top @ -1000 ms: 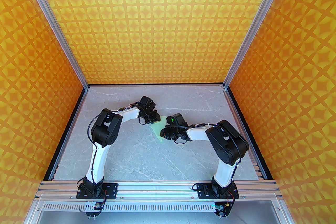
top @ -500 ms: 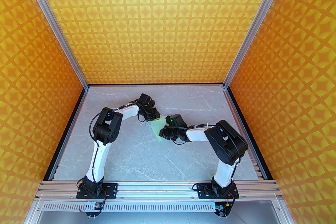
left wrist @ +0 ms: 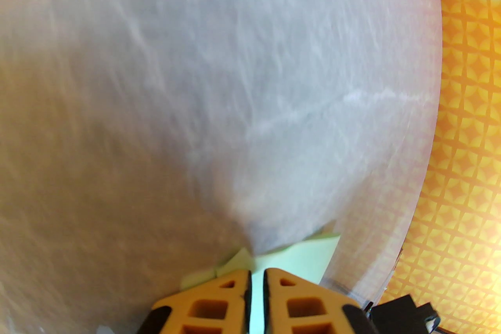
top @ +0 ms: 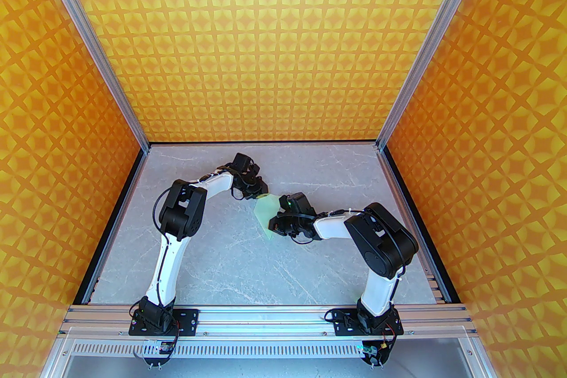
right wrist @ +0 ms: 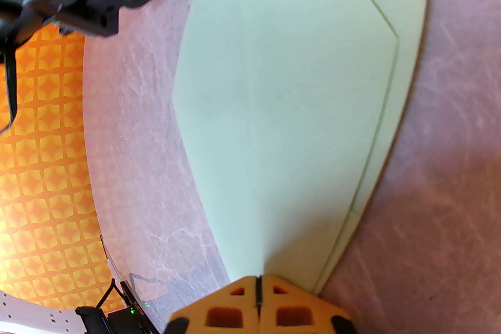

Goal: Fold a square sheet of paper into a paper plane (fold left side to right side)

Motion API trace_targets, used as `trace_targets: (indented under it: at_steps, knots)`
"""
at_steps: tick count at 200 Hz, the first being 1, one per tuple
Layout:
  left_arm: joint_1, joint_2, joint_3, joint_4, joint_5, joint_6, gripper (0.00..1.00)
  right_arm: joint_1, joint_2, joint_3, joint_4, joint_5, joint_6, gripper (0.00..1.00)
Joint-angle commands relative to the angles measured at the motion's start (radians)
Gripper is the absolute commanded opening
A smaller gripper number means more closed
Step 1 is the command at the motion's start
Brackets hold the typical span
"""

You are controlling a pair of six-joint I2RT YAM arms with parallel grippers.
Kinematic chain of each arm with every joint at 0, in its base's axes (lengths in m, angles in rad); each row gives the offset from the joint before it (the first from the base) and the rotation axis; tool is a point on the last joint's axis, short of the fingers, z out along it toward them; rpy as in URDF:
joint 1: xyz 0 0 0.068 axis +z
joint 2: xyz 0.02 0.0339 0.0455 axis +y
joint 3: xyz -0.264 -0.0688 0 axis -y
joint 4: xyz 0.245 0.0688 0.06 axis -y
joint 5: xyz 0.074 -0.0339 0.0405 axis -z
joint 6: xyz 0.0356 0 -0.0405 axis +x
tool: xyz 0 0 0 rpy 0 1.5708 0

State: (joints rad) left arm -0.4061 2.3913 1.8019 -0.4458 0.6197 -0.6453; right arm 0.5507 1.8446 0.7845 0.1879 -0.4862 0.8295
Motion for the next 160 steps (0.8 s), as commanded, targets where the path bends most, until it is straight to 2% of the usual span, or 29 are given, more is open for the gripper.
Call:
trace_targets:
  at_steps: [1,104,136,160]
  knots:
    - [0.052,0.068,0.043,0.021,-0.127,0.037,0.16,0.040,0.089,-0.090,-0.266,0.051,0.002,0.00]
    - [0.080,0.151,0.244,-0.077,-0.160,0.052,0.17,0.040,0.056,-0.095,-0.274,0.063,0.005,0.00]
    - [0.085,0.059,0.232,-0.101,-0.162,0.069,0.17,0.040,0.035,-0.063,-0.284,0.068,-0.002,0.00]
    - [0.084,-0.055,0.144,-0.094,-0.160,0.069,0.20,0.040,-0.011,-0.007,-0.315,0.078,-0.024,0.00]
